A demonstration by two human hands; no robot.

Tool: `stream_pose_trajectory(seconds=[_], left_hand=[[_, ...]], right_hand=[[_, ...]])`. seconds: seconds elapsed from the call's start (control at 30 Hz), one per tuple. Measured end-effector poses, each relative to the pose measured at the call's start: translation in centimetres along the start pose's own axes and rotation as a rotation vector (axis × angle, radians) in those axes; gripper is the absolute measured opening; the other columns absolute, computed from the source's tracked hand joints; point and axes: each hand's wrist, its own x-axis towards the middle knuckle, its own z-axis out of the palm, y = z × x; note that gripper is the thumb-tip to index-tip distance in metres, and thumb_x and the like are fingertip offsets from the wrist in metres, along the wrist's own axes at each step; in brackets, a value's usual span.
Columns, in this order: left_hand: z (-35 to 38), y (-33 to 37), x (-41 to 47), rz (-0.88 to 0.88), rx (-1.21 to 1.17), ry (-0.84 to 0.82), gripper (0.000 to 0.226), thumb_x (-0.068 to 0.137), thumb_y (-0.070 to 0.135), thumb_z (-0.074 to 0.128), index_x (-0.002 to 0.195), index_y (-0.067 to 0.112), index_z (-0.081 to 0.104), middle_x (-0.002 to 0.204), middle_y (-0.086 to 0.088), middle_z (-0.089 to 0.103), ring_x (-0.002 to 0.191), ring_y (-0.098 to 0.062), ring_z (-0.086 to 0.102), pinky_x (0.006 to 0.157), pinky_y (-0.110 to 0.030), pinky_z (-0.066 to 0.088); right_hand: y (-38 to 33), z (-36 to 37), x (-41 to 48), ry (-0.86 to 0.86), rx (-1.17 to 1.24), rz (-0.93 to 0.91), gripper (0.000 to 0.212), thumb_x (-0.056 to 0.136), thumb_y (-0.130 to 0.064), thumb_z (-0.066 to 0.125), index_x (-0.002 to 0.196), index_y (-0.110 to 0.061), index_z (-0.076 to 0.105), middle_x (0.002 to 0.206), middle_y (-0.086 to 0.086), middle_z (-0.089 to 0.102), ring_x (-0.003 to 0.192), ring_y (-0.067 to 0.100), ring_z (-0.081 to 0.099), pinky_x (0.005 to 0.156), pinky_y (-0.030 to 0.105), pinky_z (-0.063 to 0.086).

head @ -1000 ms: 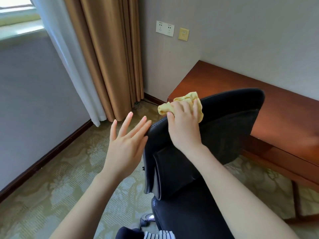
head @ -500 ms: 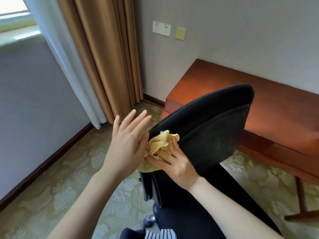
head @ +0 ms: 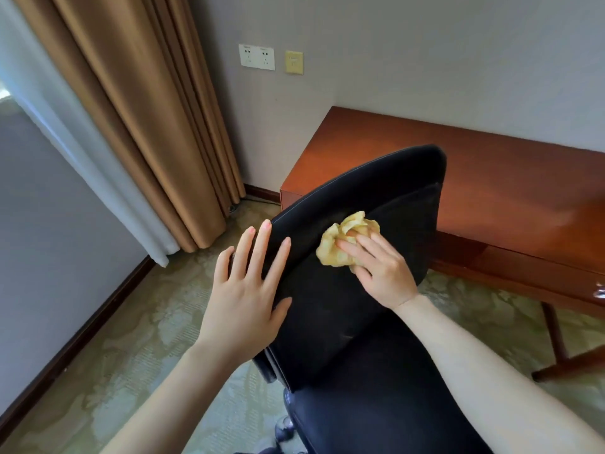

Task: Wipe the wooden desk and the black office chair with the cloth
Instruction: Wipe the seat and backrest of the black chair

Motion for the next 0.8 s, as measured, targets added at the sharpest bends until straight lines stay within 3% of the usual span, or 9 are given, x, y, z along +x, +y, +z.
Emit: stream_pose_trajectory(seconds=[0.13, 0.23, 0.47, 0.57, 0.67, 0.8], left_hand=[[0.7, 0.0, 0.6, 0.018, 0.051, 0.015, 0.08, 0.075, 0.045, 0.069, 0.145, 0.018, 0.04, 0.154, -0.024, 0.021, 0.138, -0.043, 0.026, 0.104, -0.055, 0.03], [1.0, -0.2, 0.7, 0.029, 0.074, 0.004, 0.08, 0.075, 0.047, 0.068, 0.145, 0.022, 0.039, 0.155, -0.024, 0.018, 0.138, -0.044, 0.025, 0.101, -0.054, 0.029], [1.1, -0.2, 0.9, 0.032, 0.067, -0.006, 0.091, 0.066, 0.054, 0.072, 0.145, 0.023, 0.04, 0.155, -0.024, 0.017, 0.138, -0.045, 0.022, 0.099, -0.054, 0.026], [1.0, -0.1, 1.0, 0.035, 0.06, -0.005, 0.095, 0.062, 0.055, 0.074, 0.145, 0.023, 0.04, 0.155, -0.025, 0.017, 0.138, -0.045, 0.022, 0.099, -0.055, 0.024], [0.7, -0.1, 1.2, 0.036, 0.063, -0.015, 0.096, 0.059, 0.048, 0.073, 0.145, 0.023, 0.04, 0.155, -0.025, 0.018, 0.138, -0.046, 0.022, 0.099, -0.054, 0.024], [0.4, 0.1, 1.3, 0.02, 0.044, -0.037, 0.099, 0.051, 0.035, 0.067, 0.145, 0.022, 0.04, 0.156, -0.024, 0.016, 0.139, -0.045, 0.02, 0.101, -0.054, 0.023]], right_hand=[[3.4, -1.3, 0.6, -0.072, -0.038, 0.23, 0.05, 0.074, 0.006, 0.071, 0.121, -0.01, 0.063, 0.113, 0.013, 0.063, 0.111, 0.038, 0.057, 0.093, 0.052, 0.049], [5.7, -1.9, 0.7, -0.104, 0.014, 0.453, 0.047, 0.086, -0.004, 0.063, 0.131, -0.014, 0.055, 0.128, 0.013, 0.056, 0.123, 0.035, 0.048, 0.099, 0.045, 0.042], [10.5, -2.7, 2.7, 0.134, 0.231, 1.12, 0.038, 0.1, -0.022, 0.042, 0.139, -0.022, 0.04, 0.135, 0.007, 0.05, 0.121, 0.028, 0.048, 0.095, 0.03, 0.038], [11.3, -2.3, 4.5, 0.244, 0.362, 1.327, 0.043, 0.102, -0.027, 0.036, 0.145, -0.031, 0.03, 0.142, 0.005, 0.043, 0.125, 0.026, 0.046, 0.101, 0.035, 0.041], [10.2, -1.1, 6.3, 0.319, 0.366, 1.427, 0.044, 0.103, -0.029, 0.032, 0.146, -0.024, 0.032, 0.149, 0.003, 0.034, 0.131, 0.026, 0.039, 0.106, 0.035, 0.034], [6.0, 1.1, 6.4, 0.415, 0.31, 1.329, 0.042, 0.1, -0.034, 0.038, 0.139, -0.018, 0.042, 0.141, 0.005, 0.044, 0.125, 0.025, 0.044, 0.105, 0.038, 0.037]])
